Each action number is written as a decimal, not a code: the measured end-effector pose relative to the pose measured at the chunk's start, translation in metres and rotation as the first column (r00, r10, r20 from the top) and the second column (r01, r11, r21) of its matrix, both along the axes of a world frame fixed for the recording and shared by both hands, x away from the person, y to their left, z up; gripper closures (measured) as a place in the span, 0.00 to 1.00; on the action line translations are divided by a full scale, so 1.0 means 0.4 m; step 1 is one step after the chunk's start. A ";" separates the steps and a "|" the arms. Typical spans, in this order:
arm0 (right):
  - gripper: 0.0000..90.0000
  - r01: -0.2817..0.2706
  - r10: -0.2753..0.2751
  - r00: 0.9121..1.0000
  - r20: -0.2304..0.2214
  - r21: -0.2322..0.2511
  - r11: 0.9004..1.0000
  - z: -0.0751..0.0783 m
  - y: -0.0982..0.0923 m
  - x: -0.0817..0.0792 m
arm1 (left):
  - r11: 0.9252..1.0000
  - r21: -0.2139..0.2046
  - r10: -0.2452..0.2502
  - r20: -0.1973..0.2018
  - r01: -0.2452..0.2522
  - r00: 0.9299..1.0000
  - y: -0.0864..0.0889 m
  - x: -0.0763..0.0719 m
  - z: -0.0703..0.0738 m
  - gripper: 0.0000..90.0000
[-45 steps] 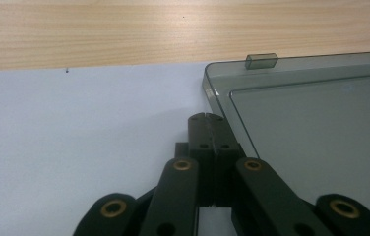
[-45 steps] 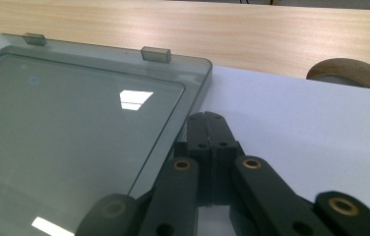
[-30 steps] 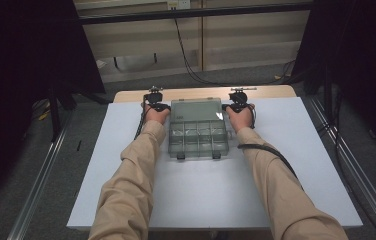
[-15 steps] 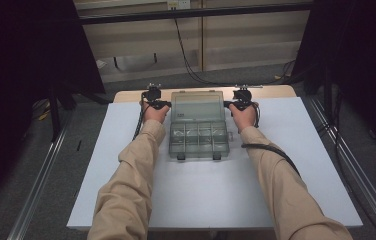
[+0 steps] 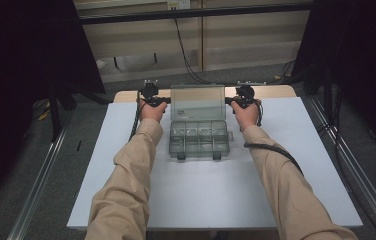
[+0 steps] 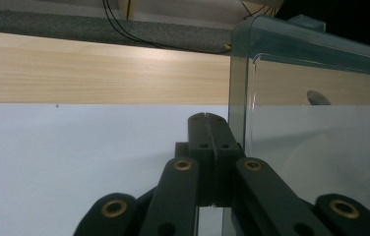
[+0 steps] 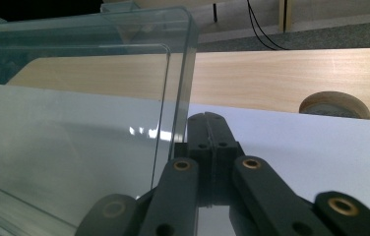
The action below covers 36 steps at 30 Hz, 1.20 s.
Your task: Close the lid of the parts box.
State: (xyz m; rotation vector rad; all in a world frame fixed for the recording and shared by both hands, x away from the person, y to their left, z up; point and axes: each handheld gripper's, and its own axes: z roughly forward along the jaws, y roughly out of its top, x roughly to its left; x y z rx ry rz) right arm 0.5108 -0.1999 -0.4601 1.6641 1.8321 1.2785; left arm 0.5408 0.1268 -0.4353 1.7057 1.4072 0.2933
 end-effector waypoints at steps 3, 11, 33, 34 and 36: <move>1.00 -0.005 0.005 1.000 0.011 -0.006 1.000 0.011 0.000 -0.005 | 1.000 0.000 -0.005 -0.003 0.005 1.000 0.002 -0.007 0.013 1.00; 1.00 -0.017 0.017 0.999 0.041 -0.002 1.000 0.036 -0.001 -0.023 | 0.999 -0.042 -0.008 0.016 0.009 1.000 0.013 -0.030 0.032 1.00; 1.00 -0.081 0.081 0.992 0.095 -0.002 0.997 0.064 -0.006 -0.080 | 0.999 -0.011 -0.043 0.051 0.044 0.998 0.026 -0.094 0.055 1.00; 1.00 -0.081 0.081 0.992 0.096 0.000 0.997 0.065 -0.005 -0.082 | 0.999 0.006 -0.048 0.051 0.047 0.998 0.027 -0.096 0.056 1.00; 1.00 -0.086 0.086 0.992 0.096 -0.002 0.996 0.065 -0.006 -0.087 | 0.999 0.005 -0.053 0.058 0.053 0.997 0.026 -0.102 0.058 1.00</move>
